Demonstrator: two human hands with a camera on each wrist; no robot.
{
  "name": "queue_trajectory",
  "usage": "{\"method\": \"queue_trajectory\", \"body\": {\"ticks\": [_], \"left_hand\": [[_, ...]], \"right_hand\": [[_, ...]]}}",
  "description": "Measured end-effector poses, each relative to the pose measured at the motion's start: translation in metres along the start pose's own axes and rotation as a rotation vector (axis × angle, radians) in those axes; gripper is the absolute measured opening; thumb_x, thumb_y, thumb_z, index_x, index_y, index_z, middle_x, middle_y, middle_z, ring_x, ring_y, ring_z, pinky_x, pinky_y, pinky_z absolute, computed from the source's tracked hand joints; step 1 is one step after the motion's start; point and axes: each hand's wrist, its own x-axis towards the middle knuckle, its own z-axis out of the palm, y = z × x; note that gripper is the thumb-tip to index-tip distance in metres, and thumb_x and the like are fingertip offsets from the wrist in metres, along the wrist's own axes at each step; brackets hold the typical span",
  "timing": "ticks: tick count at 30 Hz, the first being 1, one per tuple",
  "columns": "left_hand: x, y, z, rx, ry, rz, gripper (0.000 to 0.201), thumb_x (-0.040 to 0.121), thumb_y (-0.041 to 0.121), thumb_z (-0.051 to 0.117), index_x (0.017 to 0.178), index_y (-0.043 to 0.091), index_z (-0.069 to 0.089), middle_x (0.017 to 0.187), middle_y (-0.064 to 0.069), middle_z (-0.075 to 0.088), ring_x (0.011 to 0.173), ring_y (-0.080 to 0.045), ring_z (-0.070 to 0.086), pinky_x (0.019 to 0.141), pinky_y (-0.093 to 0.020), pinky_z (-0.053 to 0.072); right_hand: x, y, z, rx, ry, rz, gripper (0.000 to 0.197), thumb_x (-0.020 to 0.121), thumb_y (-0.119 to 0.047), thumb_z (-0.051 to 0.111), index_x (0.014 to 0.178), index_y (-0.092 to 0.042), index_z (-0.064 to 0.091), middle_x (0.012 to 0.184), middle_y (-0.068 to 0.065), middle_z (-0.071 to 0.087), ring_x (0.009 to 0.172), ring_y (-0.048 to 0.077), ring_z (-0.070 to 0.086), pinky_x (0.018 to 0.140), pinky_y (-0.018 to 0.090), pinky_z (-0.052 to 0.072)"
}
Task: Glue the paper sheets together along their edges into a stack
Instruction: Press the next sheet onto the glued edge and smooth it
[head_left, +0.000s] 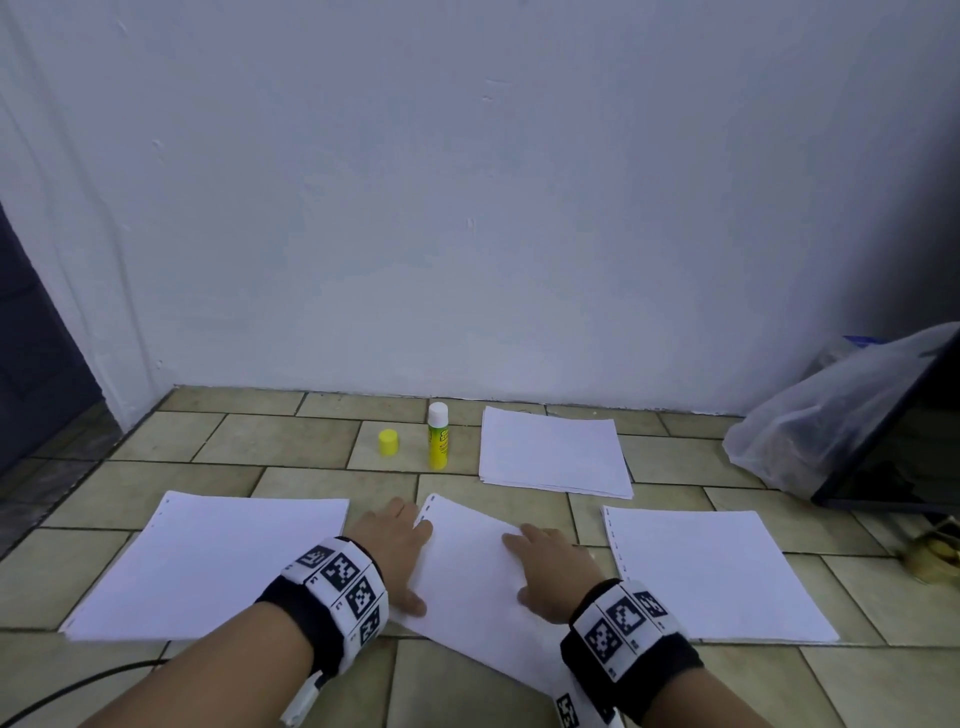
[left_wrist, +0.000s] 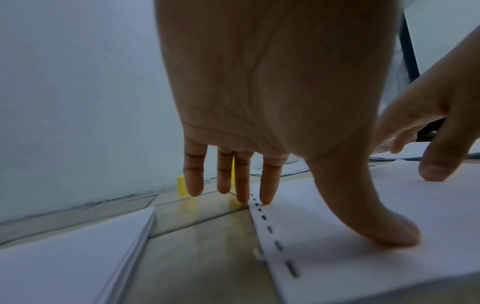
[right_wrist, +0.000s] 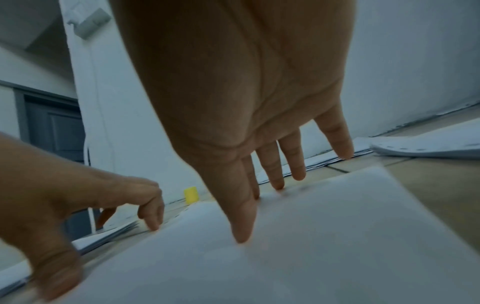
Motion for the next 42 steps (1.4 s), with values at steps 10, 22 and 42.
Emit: {"method": "queue_trajectory", "body": {"ticks": [10, 22, 42], "left_hand": [[-0.006, 0.000, 0.004, -0.178, 0.003, -0.064, 0.100, 0.074, 0.065, 0.067, 0.143, 0.007, 0.023, 0.152, -0.006, 0.022, 0.130, -0.024, 0.039, 0.105, -0.037, 0.035], [-0.005, -0.001, 0.014, -0.237, -0.084, -0.068, 0.114, 0.080, 0.067, 0.059, 0.153, 0.007, -0.005, 0.160, 0.000, -0.017, 0.143, -0.022, 0.025, 0.114, -0.039, 0.030], [-0.003, 0.001, 0.017, -0.324, -0.150, -0.066, 0.099, 0.092, 0.059, 0.045, 0.151, 0.003, -0.011, 0.159, -0.007, -0.021, 0.149, -0.019, -0.006, 0.120, -0.038, 0.013]], "right_hand": [[-0.011, 0.033, -0.004, 0.146, -0.129, 0.113, 0.140, 0.059, -0.051, 0.084, 0.151, -0.015, -0.015, 0.160, 0.005, -0.012, 0.147, 0.021, -0.010, 0.119, 0.049, 0.008], [-0.014, 0.037, -0.004, 0.222, -0.102, 0.108, 0.148, 0.053, -0.056, 0.084, 0.149, -0.011, -0.020, 0.161, 0.002, -0.003, 0.148, 0.016, 0.000, 0.120, 0.044, -0.002], [-0.030, 0.061, 0.001, 1.022, 0.235, 0.157, 0.027, 0.076, 0.003, 0.070, 0.081, -0.023, 0.073, 0.073, 0.004, 0.063, 0.062, 0.012, 0.055, 0.060, 0.018, 0.044]]}}
